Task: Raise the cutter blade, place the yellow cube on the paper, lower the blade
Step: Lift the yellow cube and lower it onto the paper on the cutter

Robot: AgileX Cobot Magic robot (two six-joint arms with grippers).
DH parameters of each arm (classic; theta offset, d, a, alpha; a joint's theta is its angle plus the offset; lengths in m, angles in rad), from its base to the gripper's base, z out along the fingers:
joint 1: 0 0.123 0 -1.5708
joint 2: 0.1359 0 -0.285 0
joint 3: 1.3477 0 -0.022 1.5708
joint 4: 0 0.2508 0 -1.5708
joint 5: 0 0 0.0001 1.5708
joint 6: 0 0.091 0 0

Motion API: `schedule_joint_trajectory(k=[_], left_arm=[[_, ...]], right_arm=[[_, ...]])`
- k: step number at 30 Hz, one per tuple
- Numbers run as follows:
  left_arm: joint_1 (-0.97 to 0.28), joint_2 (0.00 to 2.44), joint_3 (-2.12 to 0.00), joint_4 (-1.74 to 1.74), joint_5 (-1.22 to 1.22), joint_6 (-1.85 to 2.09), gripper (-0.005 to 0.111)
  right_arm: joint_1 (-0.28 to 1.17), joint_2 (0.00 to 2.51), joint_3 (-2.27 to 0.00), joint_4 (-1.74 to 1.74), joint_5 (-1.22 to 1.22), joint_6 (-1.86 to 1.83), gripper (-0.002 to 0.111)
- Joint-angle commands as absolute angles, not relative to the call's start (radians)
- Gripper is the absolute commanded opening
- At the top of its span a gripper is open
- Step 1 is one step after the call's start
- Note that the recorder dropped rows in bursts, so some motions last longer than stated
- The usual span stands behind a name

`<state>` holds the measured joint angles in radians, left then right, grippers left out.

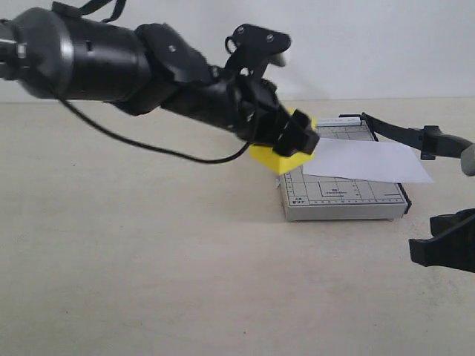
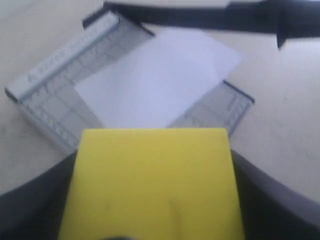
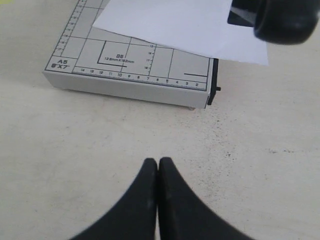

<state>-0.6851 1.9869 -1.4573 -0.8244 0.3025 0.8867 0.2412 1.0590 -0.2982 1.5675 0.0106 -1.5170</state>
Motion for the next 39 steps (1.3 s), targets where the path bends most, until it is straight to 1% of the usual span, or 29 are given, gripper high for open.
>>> schedule_joint_trajectory(k=[1,4,7,11,15,23,27,39], left_arm=[[-0.732,2.158,-1.761,-0.825,0.284,0.876,0.005],[-0.739,2.277,-1.926,-0.816,0.303,0.839,0.005],[-0.741,2.374,-2.043,-0.753,0.354,0.775,0.005],[-0.746,2.477,-2.159,-0.679,0.363,0.630,0.005],[-0.746,2.521,-2.245,-0.651,0.394,0.621,0.005],[-0.765,2.561,-2.303,-0.568,0.408,0.645,0.005],[-0.789,2.596,-2.310,-0.471,0.399,0.645,0.005],[-0.787,2.666,-2.319,-0.462,0.361,0.587,0.005]], right_arm=[[0.239,1.057,-0.302,1.562,-0.018,-1.526,0.000],[0.239,1.057,-0.302,1.562,-0.018,-1.526,0.000],[0.239,1.057,-0.302,1.562,-0.018,-1.526,0.000],[0.239,1.057,-0.302,1.562,-0.015,-1.526,0.000],[0.239,1.057,-0.302,1.562,-0.015,-1.526,0.000],[0.239,1.057,-0.302,1.576,0.000,-1.490,0.000],[0.239,1.057,-0.302,1.576,0.006,-1.490,0.000],[0.239,1.057,-0.302,1.574,0.014,-1.490,0.000]])
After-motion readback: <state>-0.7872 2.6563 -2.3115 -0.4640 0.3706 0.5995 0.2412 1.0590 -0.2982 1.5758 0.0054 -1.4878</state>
